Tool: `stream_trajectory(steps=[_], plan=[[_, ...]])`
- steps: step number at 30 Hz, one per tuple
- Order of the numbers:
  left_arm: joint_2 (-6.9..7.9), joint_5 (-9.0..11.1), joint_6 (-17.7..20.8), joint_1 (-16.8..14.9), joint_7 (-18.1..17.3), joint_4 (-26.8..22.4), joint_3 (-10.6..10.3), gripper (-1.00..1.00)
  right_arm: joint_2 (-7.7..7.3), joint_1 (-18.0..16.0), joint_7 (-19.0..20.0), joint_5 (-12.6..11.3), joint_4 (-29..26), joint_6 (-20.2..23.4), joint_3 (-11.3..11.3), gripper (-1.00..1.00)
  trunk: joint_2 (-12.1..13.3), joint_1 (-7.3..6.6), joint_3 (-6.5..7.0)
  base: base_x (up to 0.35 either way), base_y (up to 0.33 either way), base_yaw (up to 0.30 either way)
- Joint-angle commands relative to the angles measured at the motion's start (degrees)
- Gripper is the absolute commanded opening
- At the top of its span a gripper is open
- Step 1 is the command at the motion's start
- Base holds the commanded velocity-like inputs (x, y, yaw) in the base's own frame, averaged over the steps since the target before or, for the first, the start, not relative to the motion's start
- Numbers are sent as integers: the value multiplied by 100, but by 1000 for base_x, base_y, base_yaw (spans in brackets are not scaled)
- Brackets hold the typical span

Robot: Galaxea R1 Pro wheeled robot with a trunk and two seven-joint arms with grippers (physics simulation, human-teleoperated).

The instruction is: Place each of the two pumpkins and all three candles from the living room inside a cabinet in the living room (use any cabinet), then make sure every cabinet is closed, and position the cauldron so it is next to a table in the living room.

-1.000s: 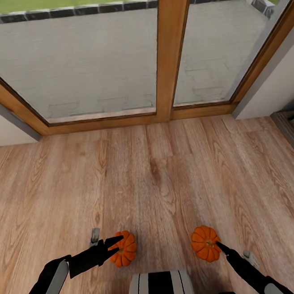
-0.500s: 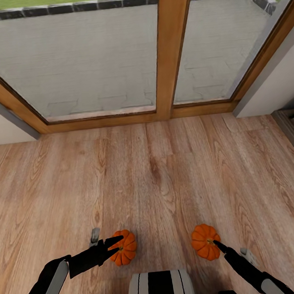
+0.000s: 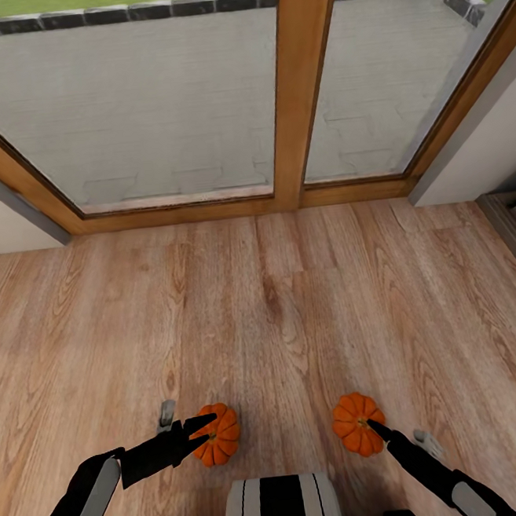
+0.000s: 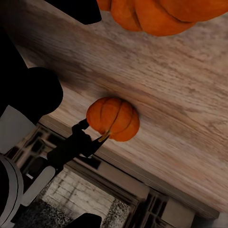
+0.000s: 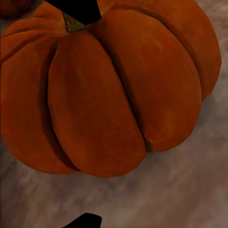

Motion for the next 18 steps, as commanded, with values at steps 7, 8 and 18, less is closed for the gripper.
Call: stream_trajectory(steps=[7, 8, 18], plan=[[-8, -1, 24, -4, -14, 3, 4, 100, 6, -19, 74, 14, 16, 39, 252, 100, -1, 1, -3, 0, 0, 0], [-8, -1, 24, -4, -15, 3, 4, 100, 11, -23, 94, 14, 16, 39, 260, 100, -1, 1, -3, 0, 0, 0], [-9, -1, 24, -4, -15, 3, 4, 100, 136, -135, 142, 40, 27, 45, 529, 100, -1, 1, -3, 0, 0, 0]])
